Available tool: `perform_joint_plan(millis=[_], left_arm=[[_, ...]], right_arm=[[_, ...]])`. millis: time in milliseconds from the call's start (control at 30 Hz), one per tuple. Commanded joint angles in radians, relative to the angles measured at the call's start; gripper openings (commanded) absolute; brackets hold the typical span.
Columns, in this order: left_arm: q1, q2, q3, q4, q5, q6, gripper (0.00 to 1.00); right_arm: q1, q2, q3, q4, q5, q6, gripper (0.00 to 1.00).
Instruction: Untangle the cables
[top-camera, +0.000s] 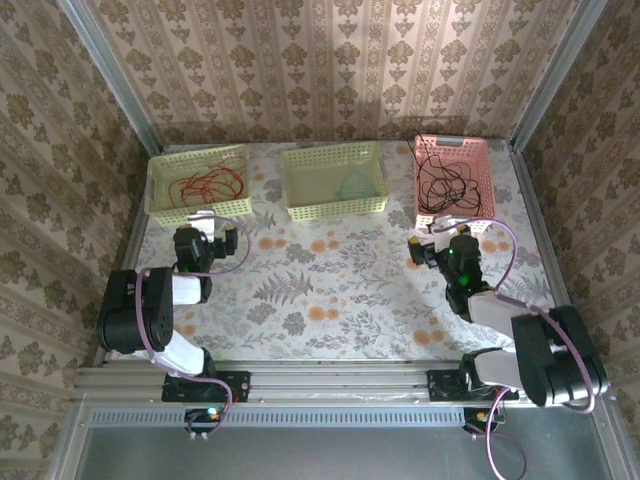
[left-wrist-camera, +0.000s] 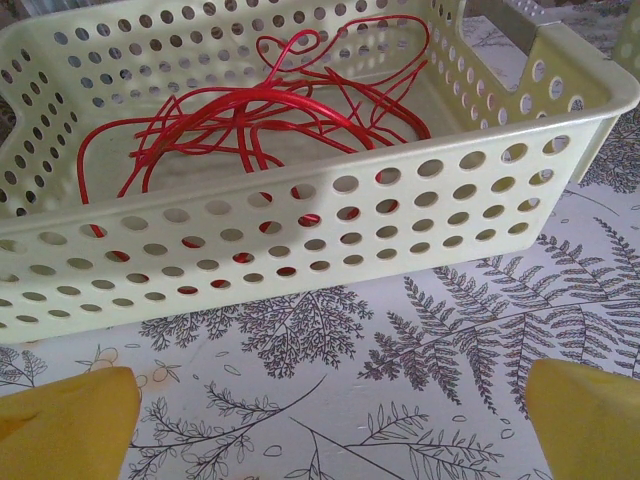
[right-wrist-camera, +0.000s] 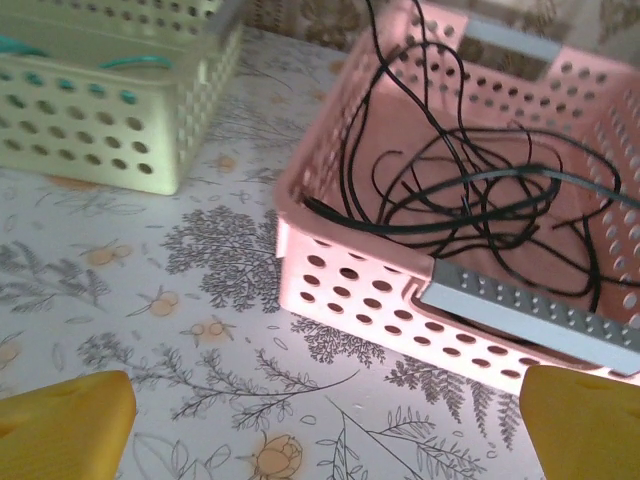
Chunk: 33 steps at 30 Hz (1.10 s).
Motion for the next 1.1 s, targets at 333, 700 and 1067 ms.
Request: perform_joint_plan(millis=[333,700,1067], left_arm=[[-0.006,-0.003,0.014,0.001,0.008,-0.011,1.00],[-0.005,-0.003,0.014,0.001,0.008,-0.011,1.00],[-0.005,-0.003,0.015,0.000,0.008,-0.010,1.00]], right_arm=[[-0.010,0.117,0.039,0.167,0.012,0.078,1.00],[-0.024,0.126,0.064,0.135,0.006,0.091,1.00],[-0.059,0.156,0.141,0.020,-0.013,0.129,1.00]])
